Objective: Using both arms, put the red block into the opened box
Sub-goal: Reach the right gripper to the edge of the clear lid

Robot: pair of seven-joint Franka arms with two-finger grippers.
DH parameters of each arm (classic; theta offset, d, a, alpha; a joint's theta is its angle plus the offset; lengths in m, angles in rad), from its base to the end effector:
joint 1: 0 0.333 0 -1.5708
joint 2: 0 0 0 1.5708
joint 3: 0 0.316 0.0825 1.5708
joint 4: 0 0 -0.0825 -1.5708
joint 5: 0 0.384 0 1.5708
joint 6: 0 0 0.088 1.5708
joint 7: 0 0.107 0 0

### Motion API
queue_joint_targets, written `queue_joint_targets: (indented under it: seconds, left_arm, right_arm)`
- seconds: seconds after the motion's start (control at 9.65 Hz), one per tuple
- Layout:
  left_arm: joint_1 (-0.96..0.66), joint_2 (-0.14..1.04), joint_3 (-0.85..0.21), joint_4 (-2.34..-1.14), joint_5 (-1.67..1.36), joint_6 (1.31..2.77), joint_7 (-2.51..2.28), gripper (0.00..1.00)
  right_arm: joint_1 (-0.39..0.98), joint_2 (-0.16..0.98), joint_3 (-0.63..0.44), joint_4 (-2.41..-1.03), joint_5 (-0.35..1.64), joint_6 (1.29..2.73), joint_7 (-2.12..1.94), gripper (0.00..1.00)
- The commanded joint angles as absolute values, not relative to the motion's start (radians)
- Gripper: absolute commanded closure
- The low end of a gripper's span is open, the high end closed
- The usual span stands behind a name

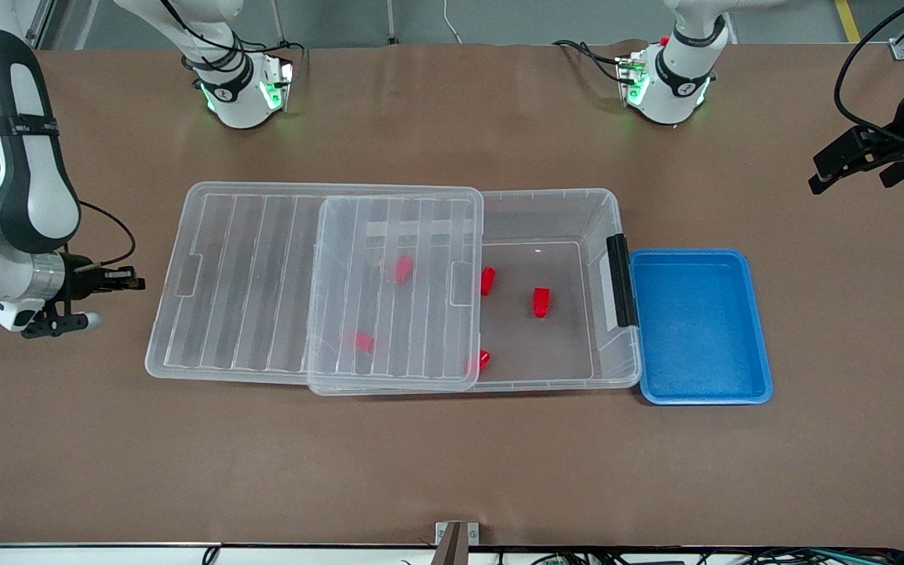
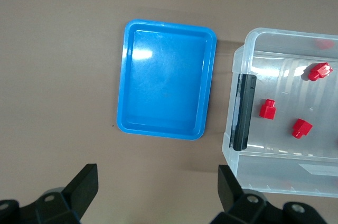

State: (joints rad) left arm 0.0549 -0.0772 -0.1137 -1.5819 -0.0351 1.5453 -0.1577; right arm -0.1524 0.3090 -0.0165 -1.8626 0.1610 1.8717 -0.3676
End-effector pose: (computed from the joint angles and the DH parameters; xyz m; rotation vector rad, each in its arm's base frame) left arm 0.5267 -0.0375 0.6585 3.1069 0.1515 0.0576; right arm 0.5848 -0.0869 0.3325 -2.8984 -0.1853 0.3680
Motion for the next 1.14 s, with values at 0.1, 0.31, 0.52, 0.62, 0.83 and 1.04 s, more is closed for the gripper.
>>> queue_joint_targets:
  seconds: [0.1,0.31,0.52,0.62,0.83,1.04]
  left_arm:
    - [0.057,-0.084,-0.109,-1.612,-0.054,1.525,-0.141,0.0]
    - [0.058,-0.089,-0.097,-1.6,-0.054,1.505,-0.137,0.0]
    - [0.057,-0.087,-0.097,-1.592,-0.057,1.491,-0.137,0.0]
    - [0.057,-0.084,-0.097,-1.592,-0.057,1.491,-0.137,0.0]
    - [0.057,-0.084,-0.097,-1.592,-0.057,1.491,-0.124,0.0]
    - [0.057,-0.084,-0.095,-1.592,-0.057,1.491,-0.123,0.0]
  right_arm:
    - [-0.126,0.301,-0.017,-1.873,0.215,1.858,-0.382,1.0]
    - [-0.124,0.31,-0.017,-1.873,0.219,1.85,-0.383,1.0]
    - [-0.123,0.311,-0.015,-1.862,0.224,1.823,-0.38,1.0]
    - [-0.124,0.313,-0.015,-1.844,0.225,1.794,-0.379,1.0]
    - [-0.123,0.322,-0.015,-1.836,0.291,1.766,-0.379,1.0]
    - [-0.121,0.333,-0.014,-1.812,0.298,1.726,-0.373,1.0]
